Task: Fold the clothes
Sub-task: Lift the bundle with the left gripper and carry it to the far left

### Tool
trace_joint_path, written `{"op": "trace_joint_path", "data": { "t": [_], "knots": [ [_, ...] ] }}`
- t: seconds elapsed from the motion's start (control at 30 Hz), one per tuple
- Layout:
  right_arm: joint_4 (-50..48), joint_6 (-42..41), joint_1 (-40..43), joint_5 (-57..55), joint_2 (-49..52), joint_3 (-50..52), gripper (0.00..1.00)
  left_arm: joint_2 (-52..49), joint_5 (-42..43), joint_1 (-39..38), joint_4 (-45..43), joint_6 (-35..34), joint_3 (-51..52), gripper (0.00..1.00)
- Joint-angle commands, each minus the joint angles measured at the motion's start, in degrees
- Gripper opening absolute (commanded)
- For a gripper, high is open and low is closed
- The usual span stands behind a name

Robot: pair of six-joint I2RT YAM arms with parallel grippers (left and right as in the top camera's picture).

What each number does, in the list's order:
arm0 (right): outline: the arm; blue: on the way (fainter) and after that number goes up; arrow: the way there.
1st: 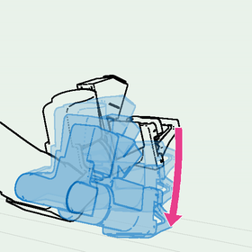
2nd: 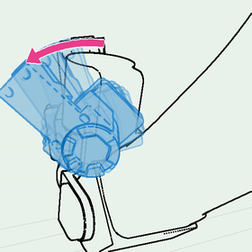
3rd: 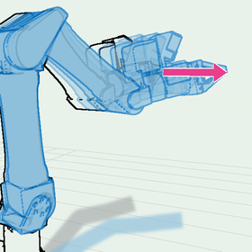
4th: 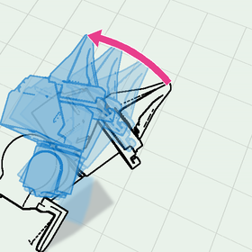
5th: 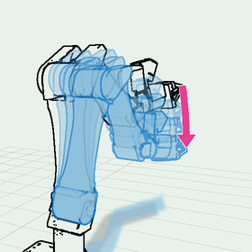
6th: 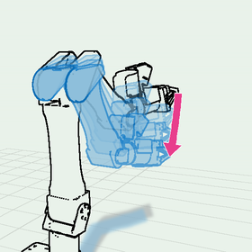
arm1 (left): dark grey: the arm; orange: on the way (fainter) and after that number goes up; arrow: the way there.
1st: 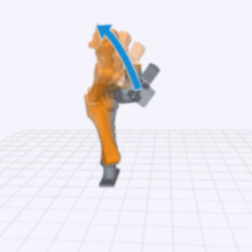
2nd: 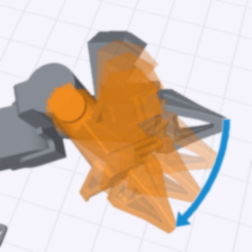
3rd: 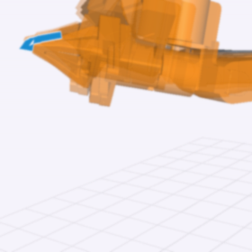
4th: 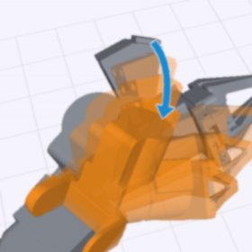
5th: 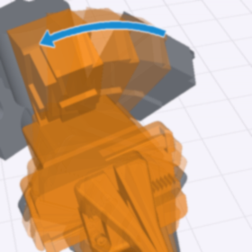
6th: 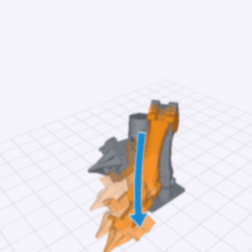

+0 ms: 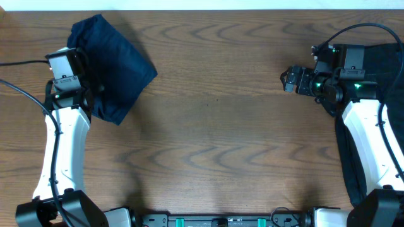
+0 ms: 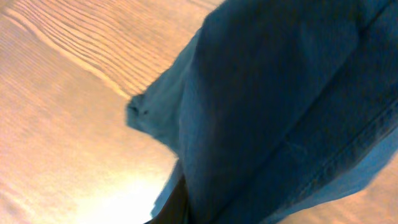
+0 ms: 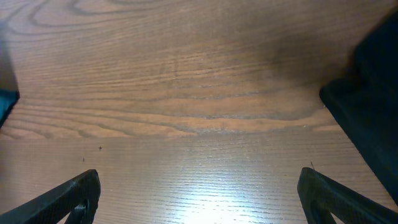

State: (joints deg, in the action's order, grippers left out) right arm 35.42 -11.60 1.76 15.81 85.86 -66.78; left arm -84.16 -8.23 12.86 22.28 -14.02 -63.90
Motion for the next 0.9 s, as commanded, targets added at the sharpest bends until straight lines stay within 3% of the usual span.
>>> {"op": "trace_joint_path", "data": {
  "t": [0.0, 0.17, 0.37, 0.87],
  "knots": [
    [0.2, -0.2, 0.4, -0.2, 0.1, 0.1, 0.99, -1.4, 5.9, 0.2, -2.6, -9.7, -1.7, 0.06],
    [0.2, -0.2, 0.4, -0.2, 0.1, 0.1, 0.99, -4.9, 9.1, 0.2, -7.2, -14.4, -1.7, 0.06],
    [0.2, -0.2, 0.4, -0.2, 0.1, 0.1, 0.99, -7.1, 9.1, 0.4, -12.0, -14.6, -1.7, 0.06],
    [0.2, -0.2, 0.4, -0.2, 0.1, 0.1, 0.99, -7.1, 9.4, 7.5, -9.2, -18.5, -1.7, 0.06]
  ]
}}
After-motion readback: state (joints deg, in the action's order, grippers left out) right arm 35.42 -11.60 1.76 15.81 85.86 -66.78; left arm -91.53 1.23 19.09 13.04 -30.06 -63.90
